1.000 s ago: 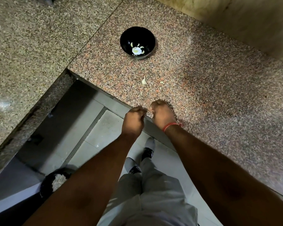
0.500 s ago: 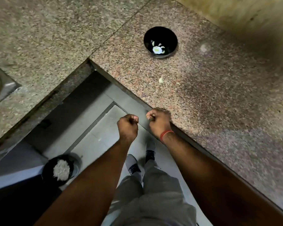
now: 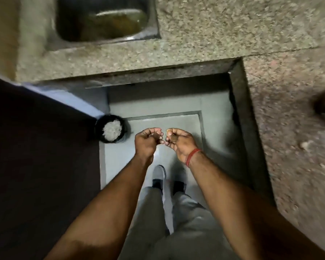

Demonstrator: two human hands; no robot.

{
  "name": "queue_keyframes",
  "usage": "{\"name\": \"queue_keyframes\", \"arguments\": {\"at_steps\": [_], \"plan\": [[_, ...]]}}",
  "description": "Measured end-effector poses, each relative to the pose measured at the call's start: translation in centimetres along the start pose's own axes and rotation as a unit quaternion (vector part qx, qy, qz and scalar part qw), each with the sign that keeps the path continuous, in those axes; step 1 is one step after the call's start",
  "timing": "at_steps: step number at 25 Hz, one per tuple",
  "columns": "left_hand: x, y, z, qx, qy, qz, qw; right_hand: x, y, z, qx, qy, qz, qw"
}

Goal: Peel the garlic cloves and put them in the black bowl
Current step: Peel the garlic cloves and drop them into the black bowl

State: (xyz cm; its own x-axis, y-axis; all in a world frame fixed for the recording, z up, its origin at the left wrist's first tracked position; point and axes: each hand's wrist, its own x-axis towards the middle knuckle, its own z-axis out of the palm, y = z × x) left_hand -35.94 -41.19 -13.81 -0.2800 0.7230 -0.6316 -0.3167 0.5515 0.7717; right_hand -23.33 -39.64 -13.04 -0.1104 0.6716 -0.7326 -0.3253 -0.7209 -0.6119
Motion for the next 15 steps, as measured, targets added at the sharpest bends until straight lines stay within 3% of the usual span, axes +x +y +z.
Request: {"name": "queue_keyframes", "arguments": {"at_steps": [7,15], "plan": [[9.1,-2.6,-13.9,-0.144,0.157,-0.023,0.977,11.9,7.8,13.1,-0.108,-0.117,0.067,0.985],[28.2,-10.3,-28.2,-0.270,0.228,-0.060,0.934,31.6,22.5,24.4,-0.160,-0.109,0.087,0.977]]}}
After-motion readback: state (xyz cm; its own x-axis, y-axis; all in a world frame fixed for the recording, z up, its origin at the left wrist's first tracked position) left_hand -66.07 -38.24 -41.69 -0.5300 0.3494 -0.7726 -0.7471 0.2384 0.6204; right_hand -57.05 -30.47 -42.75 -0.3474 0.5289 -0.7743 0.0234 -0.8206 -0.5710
